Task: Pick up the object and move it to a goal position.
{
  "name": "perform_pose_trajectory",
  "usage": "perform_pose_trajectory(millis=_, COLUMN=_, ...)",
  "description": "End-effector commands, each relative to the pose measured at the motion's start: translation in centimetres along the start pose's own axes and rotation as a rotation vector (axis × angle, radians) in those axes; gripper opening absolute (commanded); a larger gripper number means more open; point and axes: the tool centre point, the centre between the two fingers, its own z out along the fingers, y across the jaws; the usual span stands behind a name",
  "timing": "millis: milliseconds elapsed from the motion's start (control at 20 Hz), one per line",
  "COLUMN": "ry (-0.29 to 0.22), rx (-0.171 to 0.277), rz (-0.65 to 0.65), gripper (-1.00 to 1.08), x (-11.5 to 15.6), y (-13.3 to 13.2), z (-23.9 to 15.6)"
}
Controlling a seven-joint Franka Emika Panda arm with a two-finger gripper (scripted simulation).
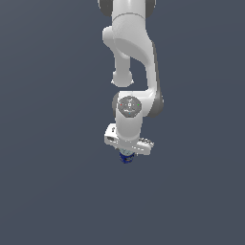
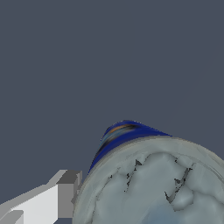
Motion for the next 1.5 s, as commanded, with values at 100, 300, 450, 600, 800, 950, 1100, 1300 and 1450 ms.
perform_pose_trajectory(millis=100, ry=0.001, rx=0.001, rz=0.000, gripper=-1.00, x=0.1, y=0.0, z=0.0)
perform_pose_trajectory(millis=300, ry=0.001, rx=0.001, rz=0.000, gripper=-1.00, x=0.1, y=0.0, z=0.0)
perform_pose_trajectory(millis=450, ry=0.001, rx=0.001, rz=0.000, gripper=-1.00, x=0.1, y=0.0, z=0.0)
perform_pose_trajectory(millis=600, ry=0.000, rx=0.000, rz=0.000, gripper=-1.00, x=0.0, y=0.0, z=0.0)
perform_pose_trajectory(millis=800, ry=0.000, rx=0.000, rz=0.000, gripper=-1.00, x=-0.3, y=0.6, z=0.0)
perform_pose_trajectory(millis=950, ry=0.000, rx=0.000, rz=0.000, gripper=-1.00, x=-0.7, y=1.5, z=0.0)
perform_pose_trajectory(millis=1100, ry=0.000, rx=0.000, rz=0.000, gripper=-1.00, x=-1.3, y=2.7, z=0.0)
perform_pose_trajectory(millis=1300, ry=0.000, rx=0.000, rz=0.000, gripper=-1.00, x=-2.5, y=5.1, z=0.0)
perform_pose_trajectory(millis=1450, ry=0.000, rx=0.000, rz=0.000, gripper=-1.00, x=-3.6, y=7.5, z=0.0)
